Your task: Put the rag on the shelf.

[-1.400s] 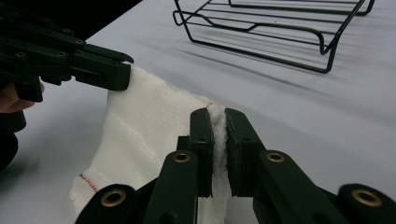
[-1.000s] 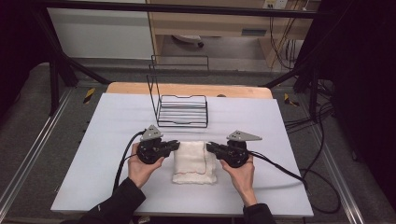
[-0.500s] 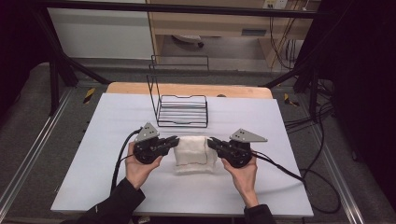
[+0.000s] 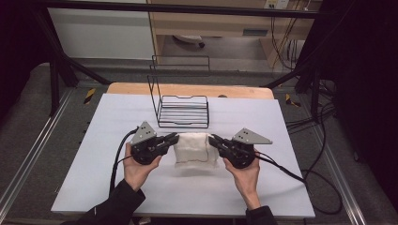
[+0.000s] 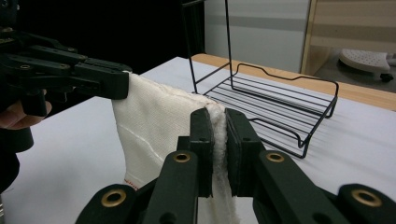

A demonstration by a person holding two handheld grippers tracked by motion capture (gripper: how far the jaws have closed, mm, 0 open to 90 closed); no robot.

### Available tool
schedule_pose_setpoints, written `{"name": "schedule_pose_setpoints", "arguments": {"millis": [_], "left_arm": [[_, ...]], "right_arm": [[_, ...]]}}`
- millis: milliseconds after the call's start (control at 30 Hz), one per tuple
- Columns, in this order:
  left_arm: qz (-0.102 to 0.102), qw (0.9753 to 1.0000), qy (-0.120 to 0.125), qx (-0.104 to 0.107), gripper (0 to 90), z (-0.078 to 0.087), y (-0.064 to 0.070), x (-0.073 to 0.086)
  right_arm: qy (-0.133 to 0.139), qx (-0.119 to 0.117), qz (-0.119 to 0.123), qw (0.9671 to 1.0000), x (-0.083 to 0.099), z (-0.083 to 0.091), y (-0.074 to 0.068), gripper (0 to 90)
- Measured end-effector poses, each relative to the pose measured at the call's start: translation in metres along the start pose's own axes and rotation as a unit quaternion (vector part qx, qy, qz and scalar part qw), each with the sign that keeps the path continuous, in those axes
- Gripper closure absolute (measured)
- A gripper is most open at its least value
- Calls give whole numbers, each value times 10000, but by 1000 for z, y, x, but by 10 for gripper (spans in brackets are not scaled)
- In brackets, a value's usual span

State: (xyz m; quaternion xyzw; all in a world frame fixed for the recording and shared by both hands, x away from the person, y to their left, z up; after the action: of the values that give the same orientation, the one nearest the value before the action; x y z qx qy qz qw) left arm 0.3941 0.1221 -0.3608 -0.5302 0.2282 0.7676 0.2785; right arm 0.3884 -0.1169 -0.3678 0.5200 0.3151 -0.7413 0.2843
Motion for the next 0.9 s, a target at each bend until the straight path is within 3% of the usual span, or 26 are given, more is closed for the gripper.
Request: {"name": "schedule_pose_setpoints", "arguments": {"millis": [367, 900], "left_arm": [[-37, 9993, 369, -59, 830, 12, 0, -19], [-31, 9967, 783, -213, 832, 19, -13, -46]], "right_arm": [[415, 78, 184, 9989, -24, 6, -9, 825], [830, 186, 253, 9961, -51, -3, -12, 826]]}}
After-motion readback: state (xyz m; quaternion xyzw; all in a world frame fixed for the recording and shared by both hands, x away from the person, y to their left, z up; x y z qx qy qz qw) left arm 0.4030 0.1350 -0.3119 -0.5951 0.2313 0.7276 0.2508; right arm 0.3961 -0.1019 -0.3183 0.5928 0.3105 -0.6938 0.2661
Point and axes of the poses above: each handheld gripper's, and its own axes: z roughly backward along the jaws, x roughly out of its underside, y roughly to its right, the point moved 4 cm from there along -z, roughly forward along the jaws, and after that the axes turned 6 degrees about -x, right-handed, at the moved point
